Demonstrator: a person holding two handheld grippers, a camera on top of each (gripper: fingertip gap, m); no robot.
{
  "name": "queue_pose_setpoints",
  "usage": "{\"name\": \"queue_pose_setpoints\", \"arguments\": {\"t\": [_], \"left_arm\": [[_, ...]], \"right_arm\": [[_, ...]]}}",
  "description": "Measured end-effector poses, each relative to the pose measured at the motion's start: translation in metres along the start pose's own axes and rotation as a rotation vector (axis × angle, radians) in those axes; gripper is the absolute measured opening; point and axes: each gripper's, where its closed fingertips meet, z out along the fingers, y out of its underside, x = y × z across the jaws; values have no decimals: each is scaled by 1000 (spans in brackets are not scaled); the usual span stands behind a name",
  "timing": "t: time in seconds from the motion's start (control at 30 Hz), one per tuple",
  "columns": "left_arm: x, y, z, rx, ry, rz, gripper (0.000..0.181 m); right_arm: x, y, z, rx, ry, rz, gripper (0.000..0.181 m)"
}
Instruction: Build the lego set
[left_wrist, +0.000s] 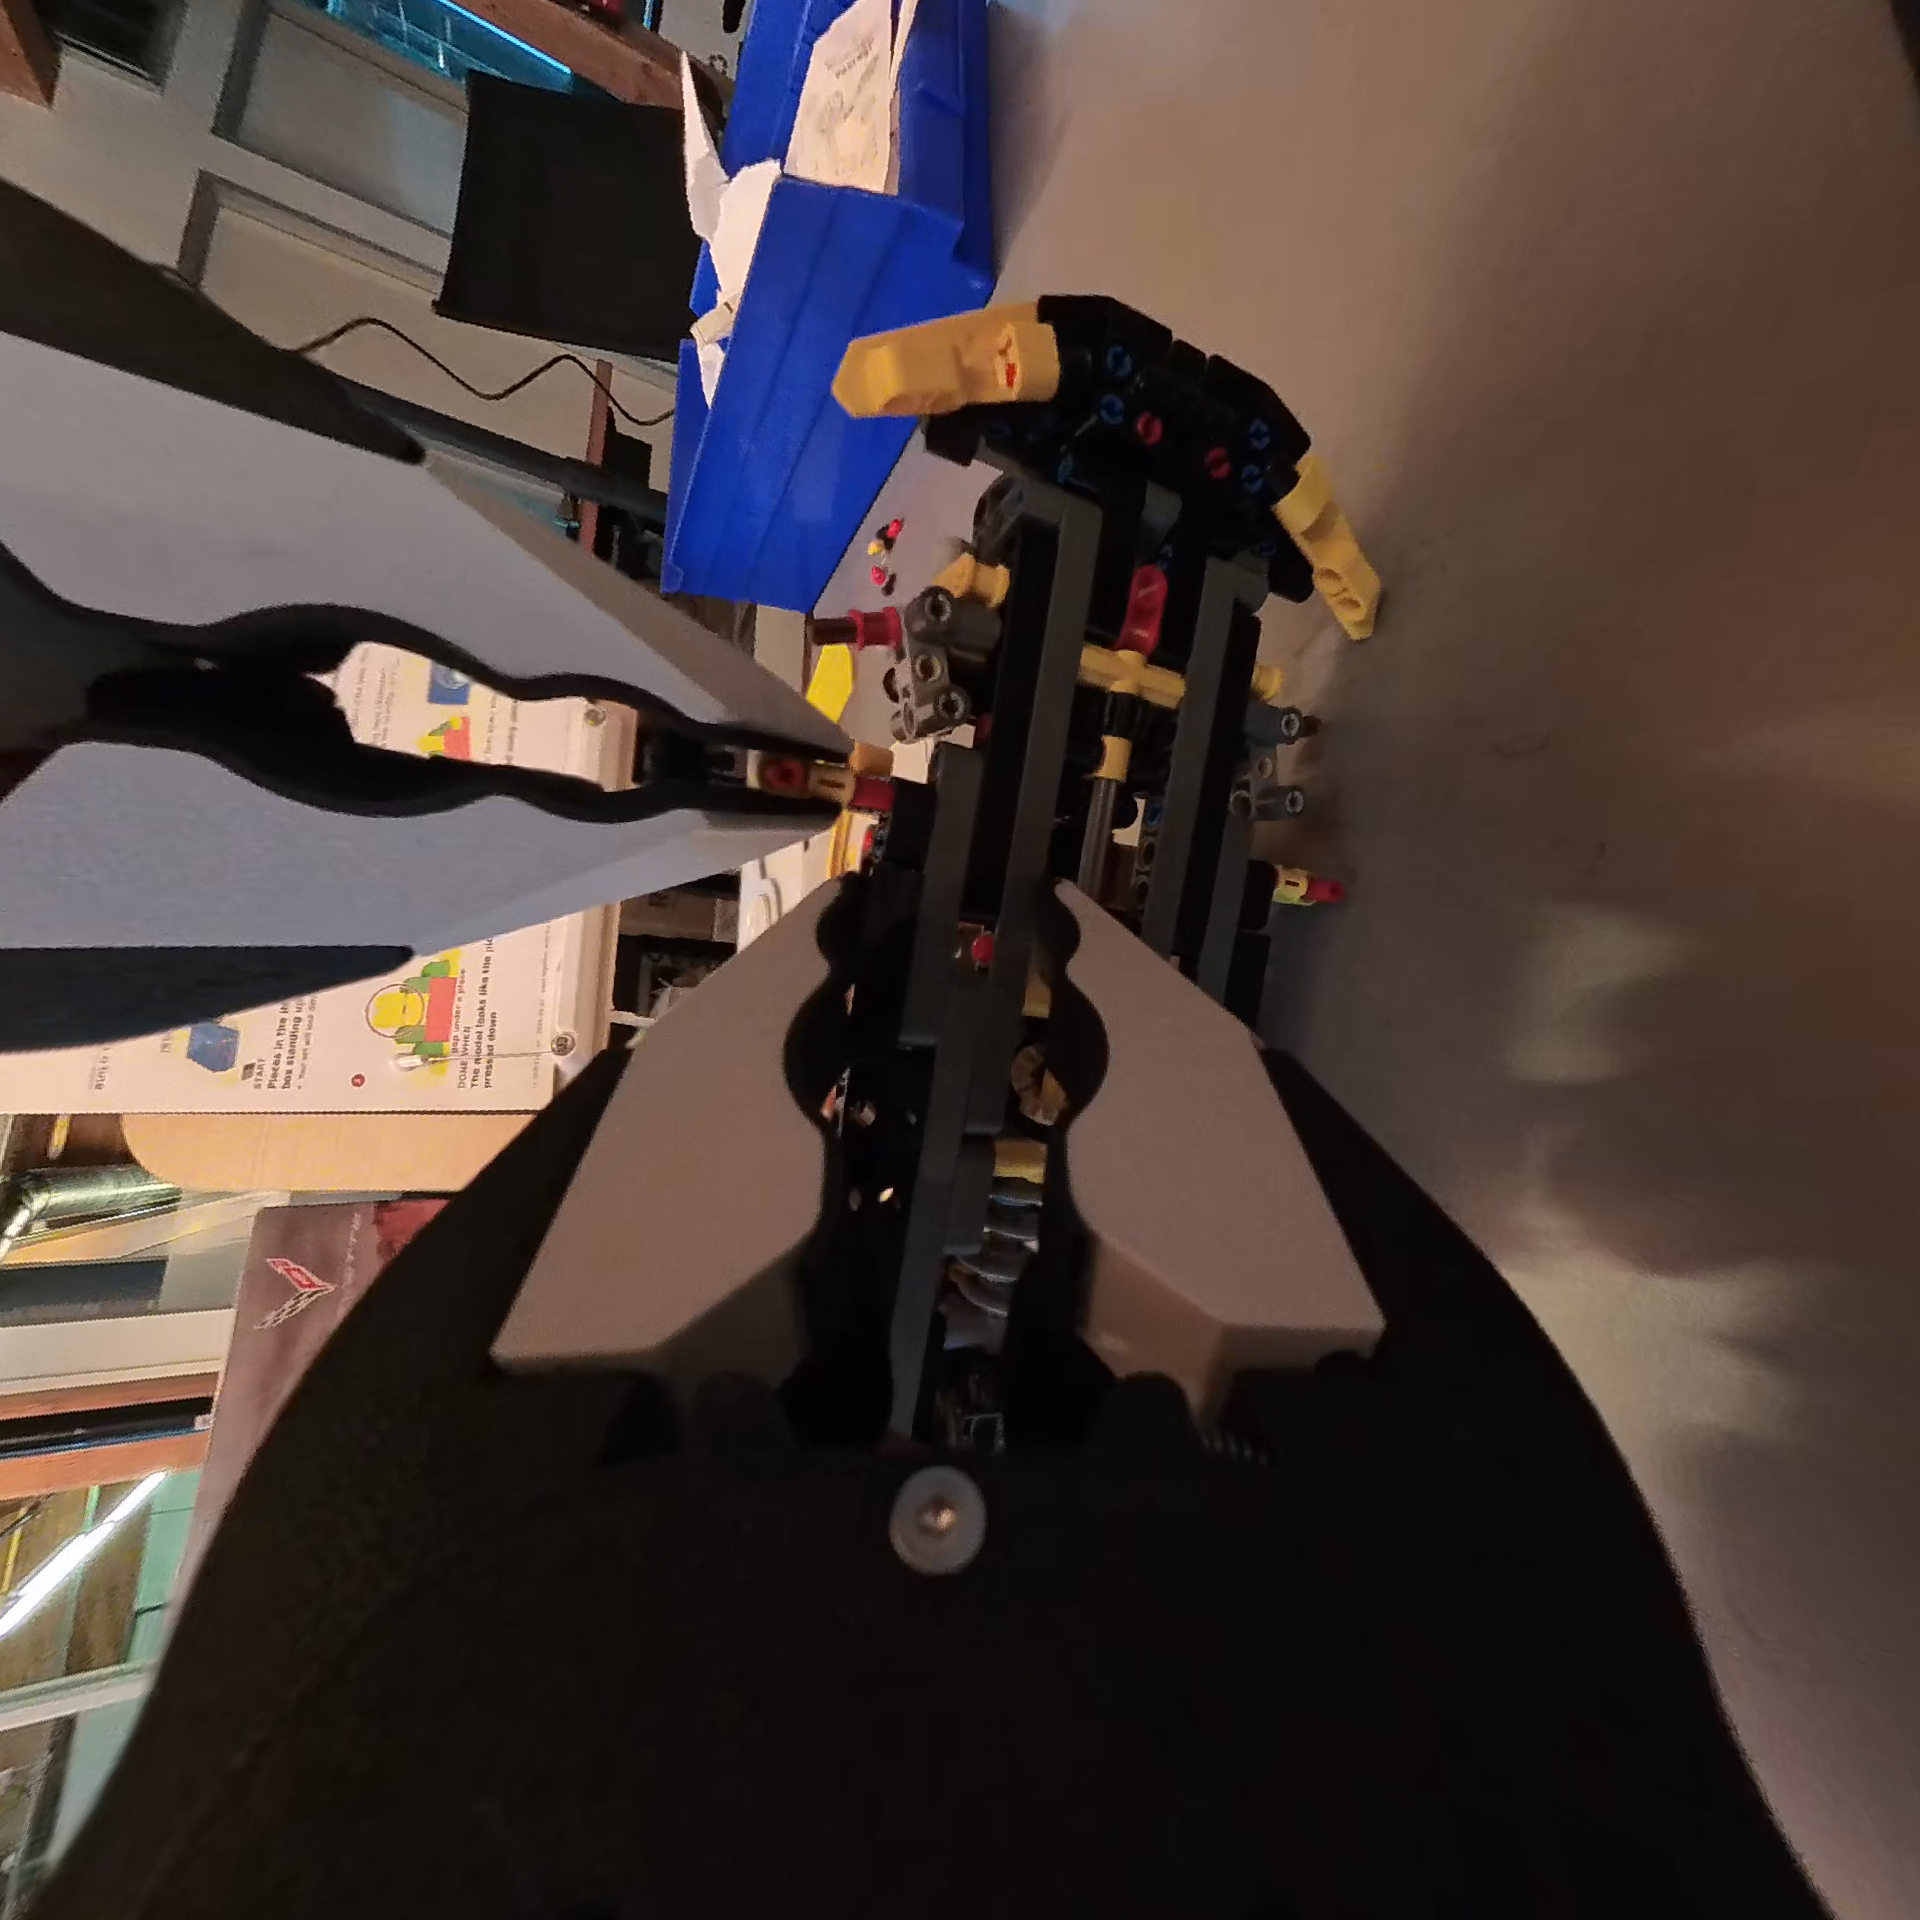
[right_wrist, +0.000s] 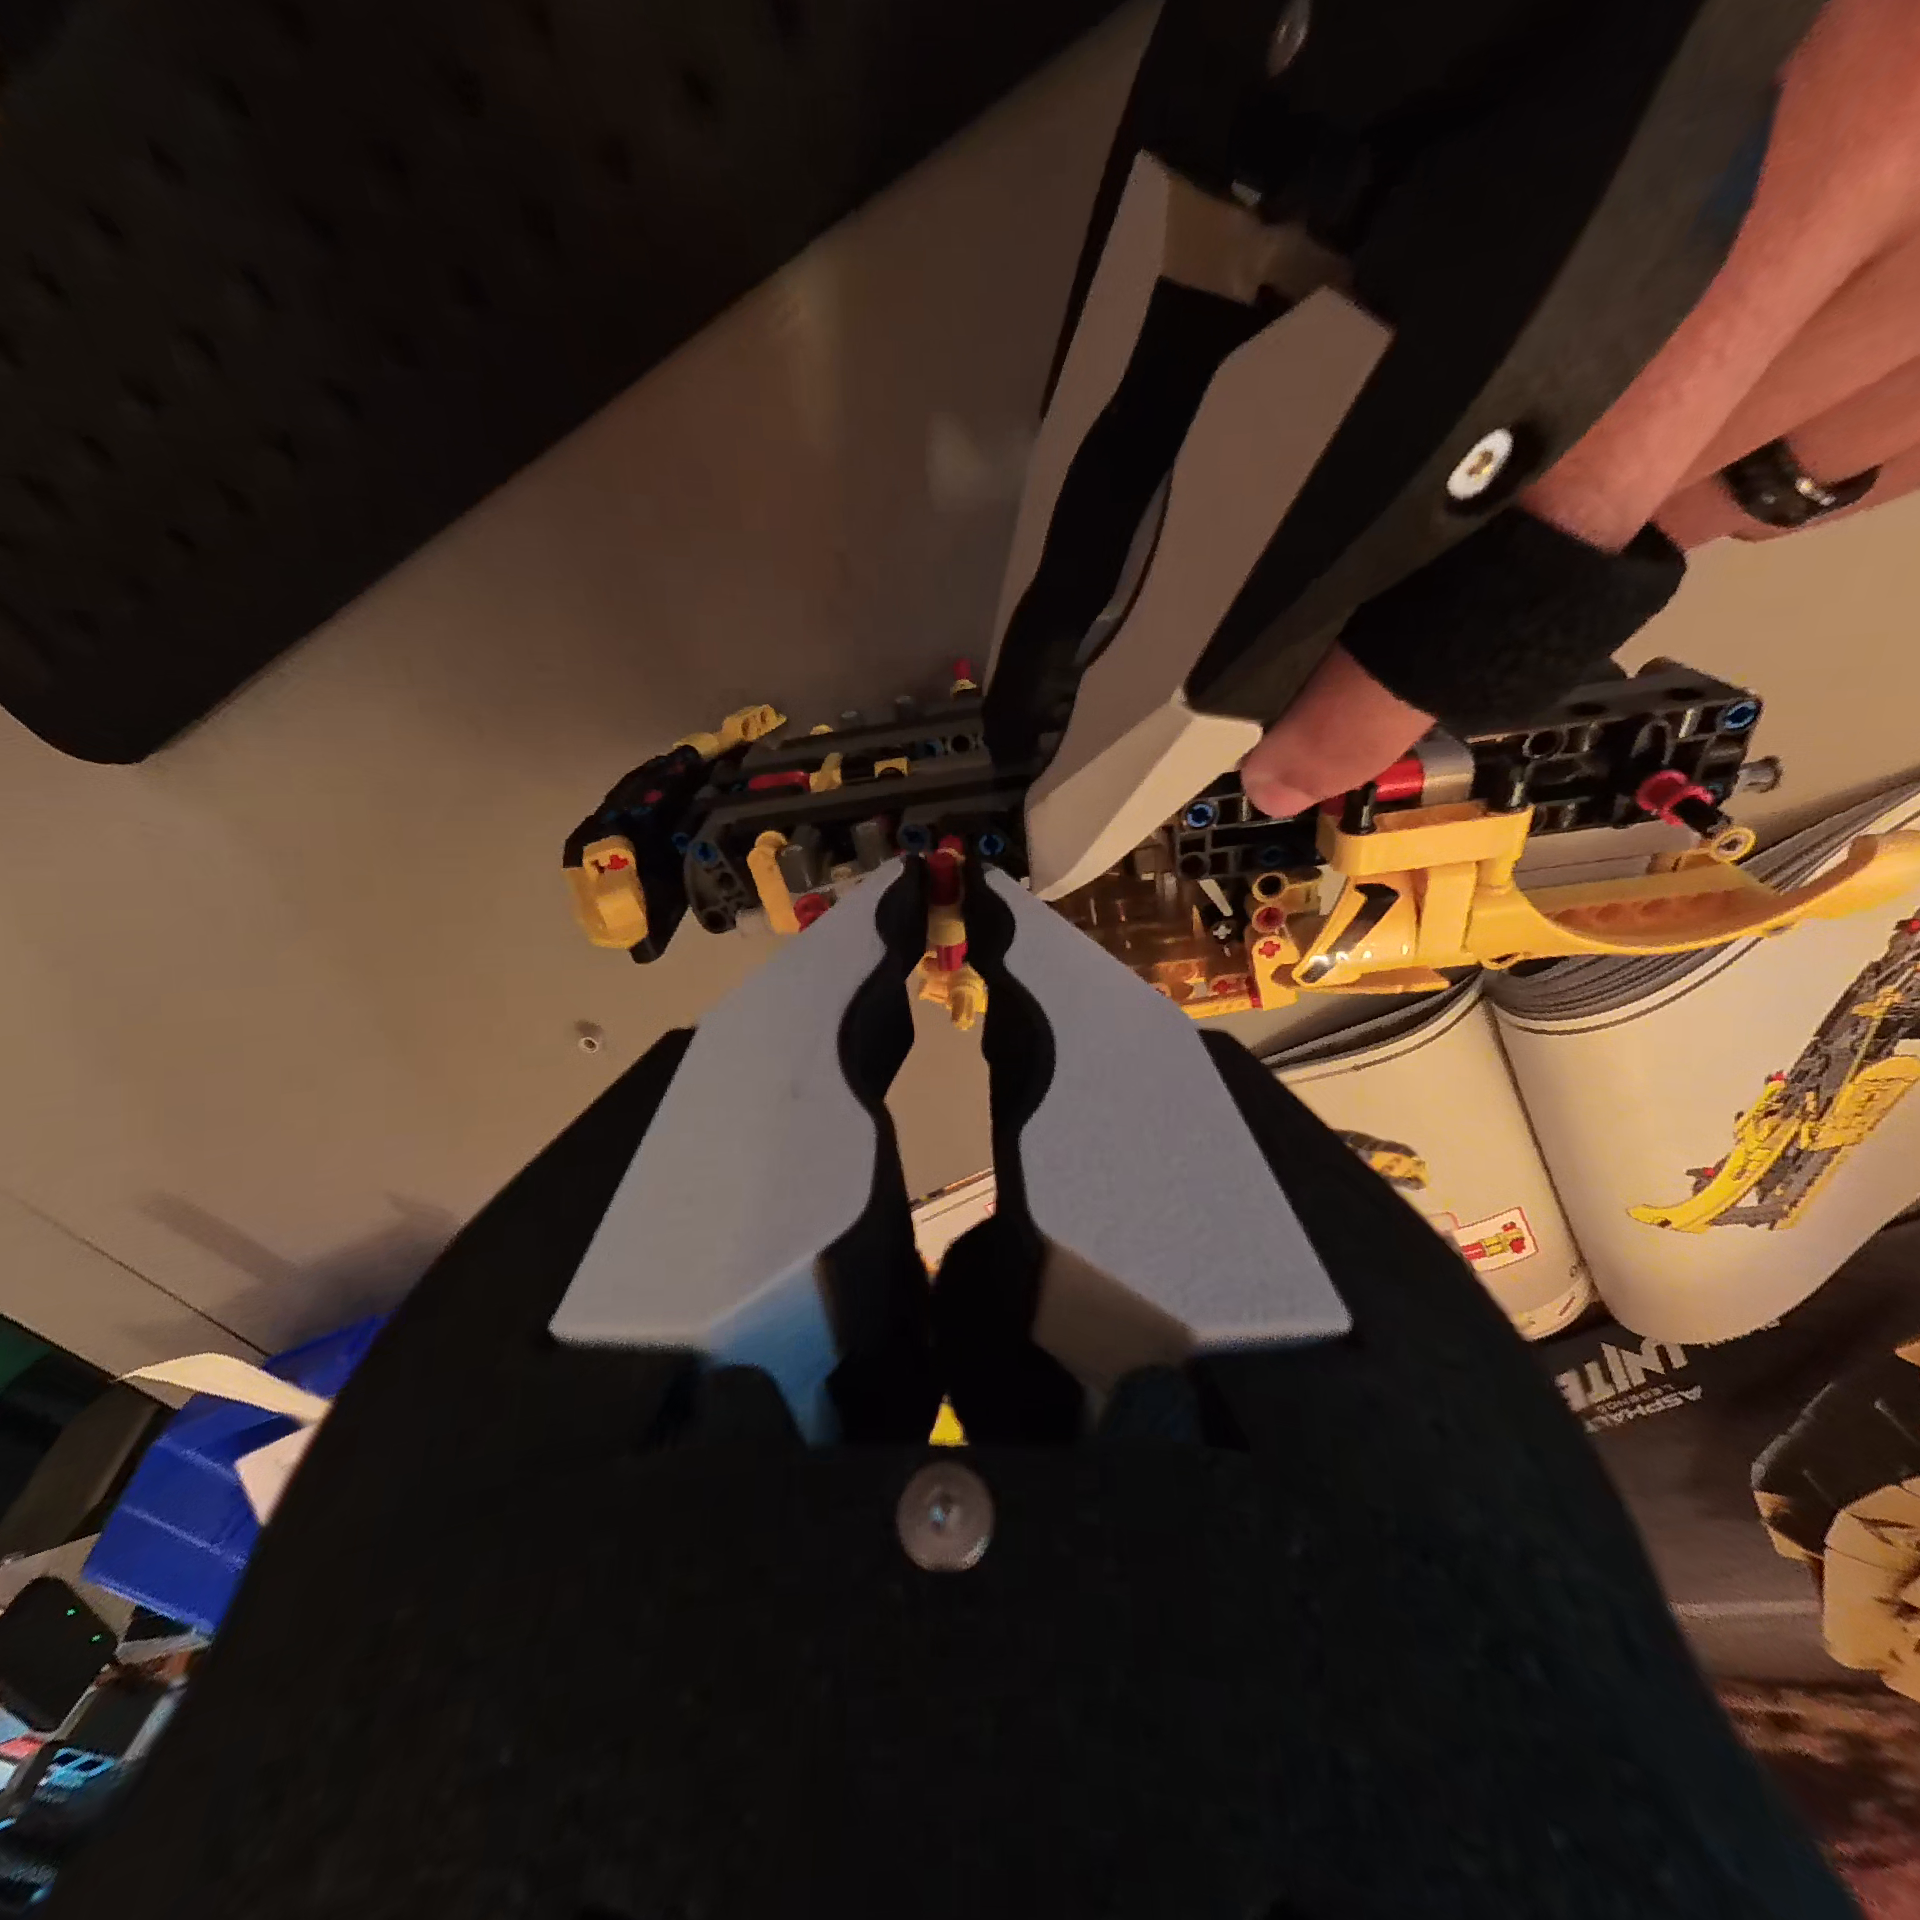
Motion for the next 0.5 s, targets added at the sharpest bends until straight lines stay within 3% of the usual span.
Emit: {"name": "queue_pose_setpoints", "arguments": {"t": [0.33,0.5], "left_arm": [[1,-1,1,-9,1,2,33],[-5,2,0,-17,-28,-34,33]], "right_arm": [[-1,0,1,-45,65,-24,5],[3,0,-8,45,72,302,14]]}}
